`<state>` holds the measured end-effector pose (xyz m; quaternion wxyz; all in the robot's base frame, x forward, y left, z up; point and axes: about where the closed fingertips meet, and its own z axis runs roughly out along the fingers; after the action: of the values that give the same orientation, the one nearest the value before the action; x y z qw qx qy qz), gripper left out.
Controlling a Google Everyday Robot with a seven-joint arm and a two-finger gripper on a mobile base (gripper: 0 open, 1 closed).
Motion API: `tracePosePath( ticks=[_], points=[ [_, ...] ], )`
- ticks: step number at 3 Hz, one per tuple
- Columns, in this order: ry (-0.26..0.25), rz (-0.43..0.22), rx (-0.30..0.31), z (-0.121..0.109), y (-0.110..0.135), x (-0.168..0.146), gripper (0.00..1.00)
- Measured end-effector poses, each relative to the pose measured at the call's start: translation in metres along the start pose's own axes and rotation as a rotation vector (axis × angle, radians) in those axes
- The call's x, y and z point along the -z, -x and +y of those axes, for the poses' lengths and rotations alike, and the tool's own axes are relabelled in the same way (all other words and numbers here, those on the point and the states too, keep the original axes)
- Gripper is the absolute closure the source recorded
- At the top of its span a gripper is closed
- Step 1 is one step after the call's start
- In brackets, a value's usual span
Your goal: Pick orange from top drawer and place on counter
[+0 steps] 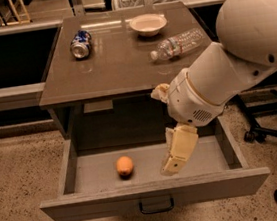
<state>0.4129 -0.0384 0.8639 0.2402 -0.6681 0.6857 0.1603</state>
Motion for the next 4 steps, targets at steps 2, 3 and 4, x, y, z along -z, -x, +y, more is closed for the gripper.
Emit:
tracePosePath(
  ticks=[2, 3, 4],
  points=[
    [0.032, -0.108, 0.193, -0.065, -0.01, -0.092, 0.0],
    [0.047, -0.12, 0.217, -0.086, -0.027, -0.137, 0.0],
    [0.047, -0.12, 0.217, -0.086, -0.027, -0.137, 0.0]
  ],
)
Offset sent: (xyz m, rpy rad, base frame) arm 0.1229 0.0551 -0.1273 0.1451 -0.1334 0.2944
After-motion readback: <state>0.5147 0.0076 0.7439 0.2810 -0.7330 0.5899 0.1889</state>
